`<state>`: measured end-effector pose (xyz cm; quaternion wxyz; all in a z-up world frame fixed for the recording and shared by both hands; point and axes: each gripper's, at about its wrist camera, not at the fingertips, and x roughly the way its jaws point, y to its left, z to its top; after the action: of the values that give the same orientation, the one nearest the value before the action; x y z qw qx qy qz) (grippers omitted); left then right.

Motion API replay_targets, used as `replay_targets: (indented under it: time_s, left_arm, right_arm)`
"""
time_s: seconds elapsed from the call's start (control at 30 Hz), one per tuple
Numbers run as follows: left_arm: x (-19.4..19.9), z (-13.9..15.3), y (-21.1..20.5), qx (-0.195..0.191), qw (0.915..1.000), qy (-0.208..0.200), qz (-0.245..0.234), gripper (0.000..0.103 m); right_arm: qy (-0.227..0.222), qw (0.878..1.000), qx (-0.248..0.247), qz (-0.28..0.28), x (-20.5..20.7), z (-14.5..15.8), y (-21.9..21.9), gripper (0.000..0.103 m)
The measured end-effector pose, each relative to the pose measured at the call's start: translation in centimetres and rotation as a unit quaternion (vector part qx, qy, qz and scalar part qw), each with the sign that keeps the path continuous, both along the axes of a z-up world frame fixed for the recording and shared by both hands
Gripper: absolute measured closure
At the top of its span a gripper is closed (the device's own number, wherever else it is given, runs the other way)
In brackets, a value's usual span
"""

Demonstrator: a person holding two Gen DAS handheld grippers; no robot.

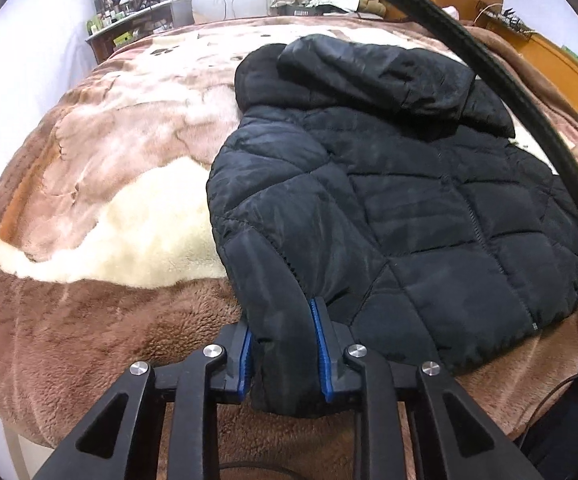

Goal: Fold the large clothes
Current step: 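Lift the hem with both tools and fold it toward the hood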

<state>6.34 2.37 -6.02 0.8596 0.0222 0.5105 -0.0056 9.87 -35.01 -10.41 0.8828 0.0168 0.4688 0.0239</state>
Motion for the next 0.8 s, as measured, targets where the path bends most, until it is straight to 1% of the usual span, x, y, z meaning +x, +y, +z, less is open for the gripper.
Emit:
replay_targets:
  time_s: [0.13, 0.3, 0.47, 0.67, 0.8]
  left_arm:
    - [-0.3, 1.1, 1.2, -0.006, 0.9999, -0.010, 0.000, 0.078]
    - [-0.9, 2.0, 2.3, -0.018, 0.9998, -0.005, -0.004, 0.079]
    - [-2.0, 3.2, 3.5, -0.032, 0.9995, -0.008, 0.001, 0.079]
    - [-4.0, 4.2, 4.3, -0.037, 0.9992, -0.014, 0.002, 0.080]
    - [-5.9, 4.7, 4.1, -0.040, 0.9990, -0.017, 0.003, 0.080]
  right_arm:
    - [-0.005, 1.000, 0.006, 0.003, -0.7, 0.8, 0.0, 0.086]
    - [-0.012, 1.000, 0.012, 0.006, -2.0, 1.8, -0.1, 0.087]
    - [-0.016, 0.999, 0.027, 0.009, -3.7, 2.3, -0.3, 0.087]
    - [-0.021, 0.999, 0.038, 0.014, -6.0, 3.0, -0.8, 0.087]
    - [-0.027, 0.999, 0.033, 0.013, -7.2, 3.5, -1.3, 0.087]
